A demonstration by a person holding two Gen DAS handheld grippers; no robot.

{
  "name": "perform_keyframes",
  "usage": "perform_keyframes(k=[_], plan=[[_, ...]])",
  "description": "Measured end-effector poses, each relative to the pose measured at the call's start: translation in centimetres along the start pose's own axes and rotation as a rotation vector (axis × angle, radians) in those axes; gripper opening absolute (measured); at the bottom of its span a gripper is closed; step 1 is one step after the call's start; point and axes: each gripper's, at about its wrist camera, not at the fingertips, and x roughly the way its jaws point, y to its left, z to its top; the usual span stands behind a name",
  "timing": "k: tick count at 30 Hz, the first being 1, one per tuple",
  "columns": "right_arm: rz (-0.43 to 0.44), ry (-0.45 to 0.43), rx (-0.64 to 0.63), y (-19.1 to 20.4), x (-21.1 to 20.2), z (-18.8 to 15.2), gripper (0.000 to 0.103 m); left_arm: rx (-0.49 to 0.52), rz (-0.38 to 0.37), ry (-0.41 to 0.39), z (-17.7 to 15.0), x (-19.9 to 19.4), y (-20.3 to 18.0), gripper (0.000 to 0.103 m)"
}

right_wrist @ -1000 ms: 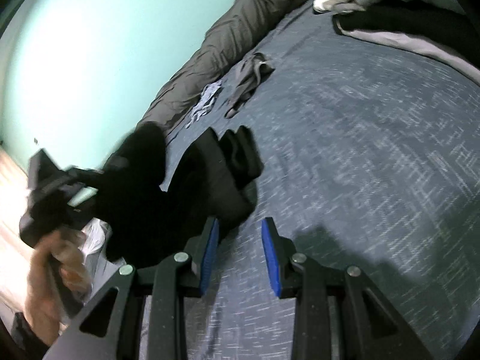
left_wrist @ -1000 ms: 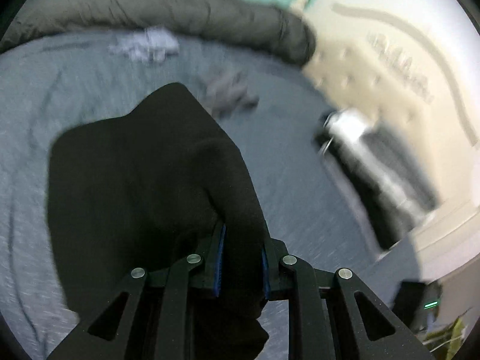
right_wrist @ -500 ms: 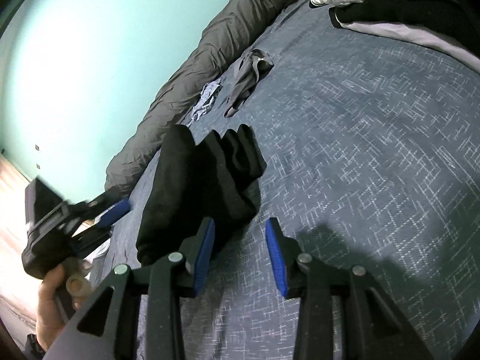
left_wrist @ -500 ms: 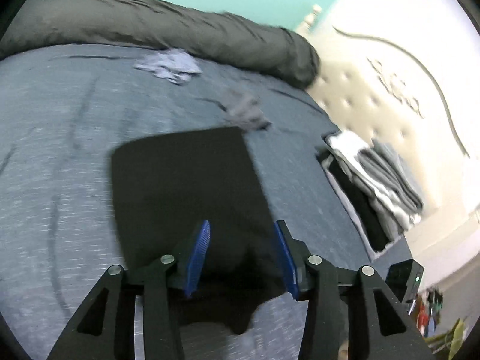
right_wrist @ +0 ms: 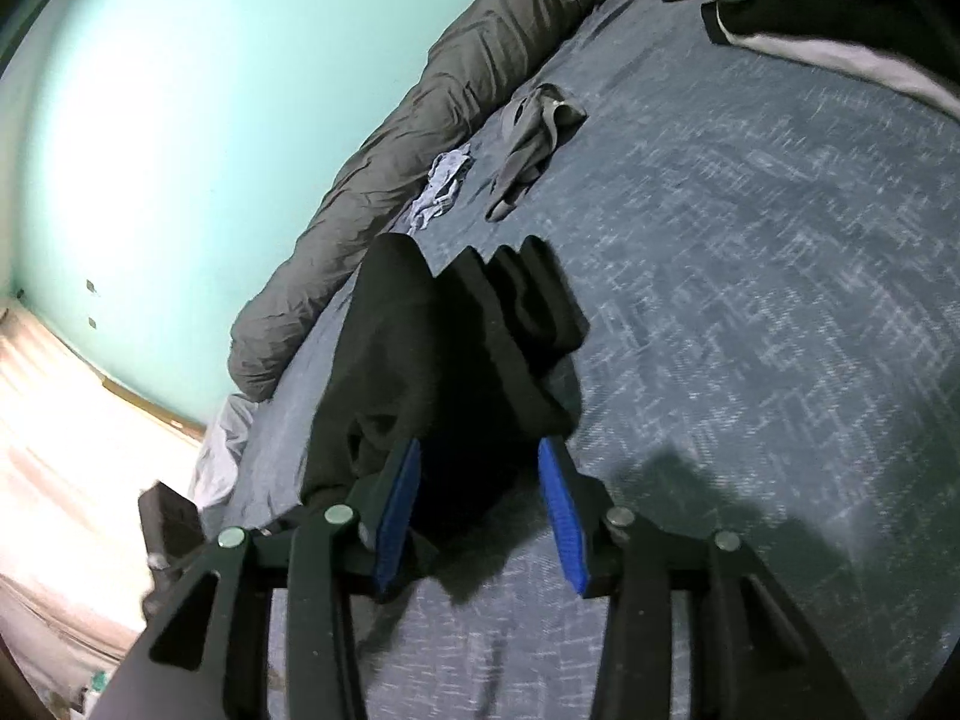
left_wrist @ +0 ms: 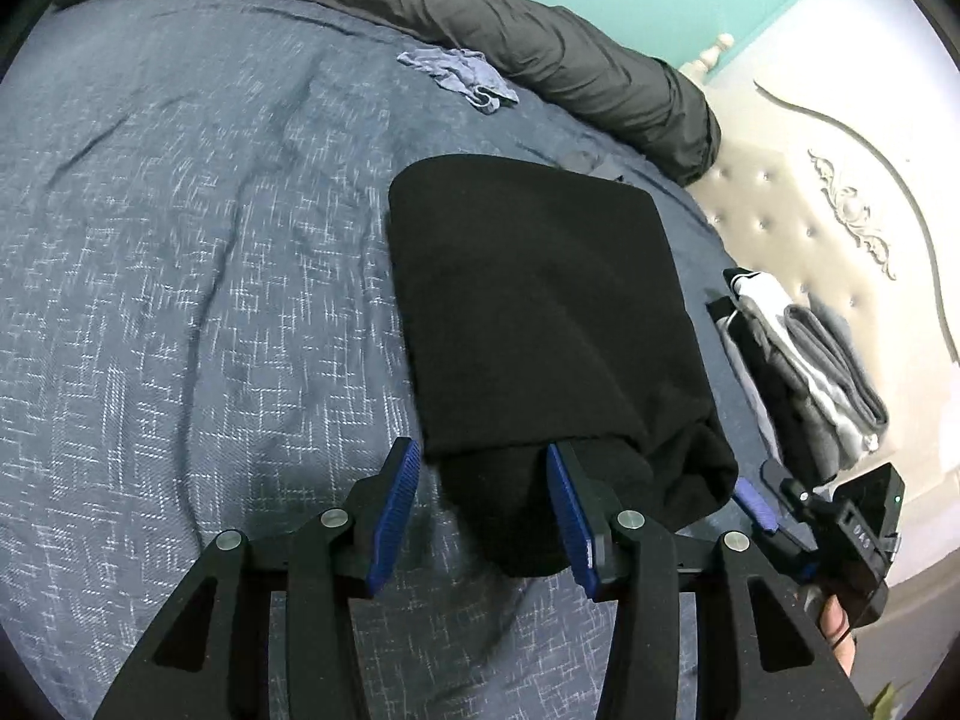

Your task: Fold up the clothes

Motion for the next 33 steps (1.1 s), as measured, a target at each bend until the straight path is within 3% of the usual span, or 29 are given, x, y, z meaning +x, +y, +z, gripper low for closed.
perform_keyframes(k=[2,9,14,20,21,22,23,25,31,33], plan=[[0.009,0.001,0.002,0.4,0.3,0.1,0.057,-0.012,-0.014,-0.004,-0.1,0.2,0.4,0.048],[0.041,0.049,0.033,1.0,1.9,0.6,0.057,-0.034,-0.049,-0.007,-0.1,0.8,1.1,0.048],[0.002,0.093,-0.009,2.2,3.9,2.8,0.065,-0.015,-0.049,0.015,-0.1,1.5,1.0,0.048],[-0.052,0.206,-0.047,2.7,8.0,4.2,0.065,0.009,-0.037,0.019,-0.4,1.8,0.8,0.05],[-0.048,0.223,-0.055,2.7,8.5,4.1,0.064,0.018,-0.032,0.023,-0.4,1.9,0.7,0.051],[-0.044,0.239,-0.063,2.8,9.0,3.9,0.055,0.026,-0.026,0.027,-0.4,1.9,0.6,0.051],[-0.04,0.256,-0.07,2.9,9.4,3.8,0.039,0.033,-0.02,0.028,-0.4,1.9,0.5,0.051],[-0.032,0.283,-0.086,3.0,10.2,3.7,0.021,0.045,-0.012,0.03,-0.4,1.8,0.3,0.051],[0.033,0.229,-0.127,3.9,7.2,5.8,0.016,0.141,0.028,0.048,-0.3,2.4,-1.7,0.053],[-0.001,0.228,-0.161,3.7,6.6,6.6,0.016,0.186,0.05,0.06,-0.5,2.9,-2.7,0.053]])
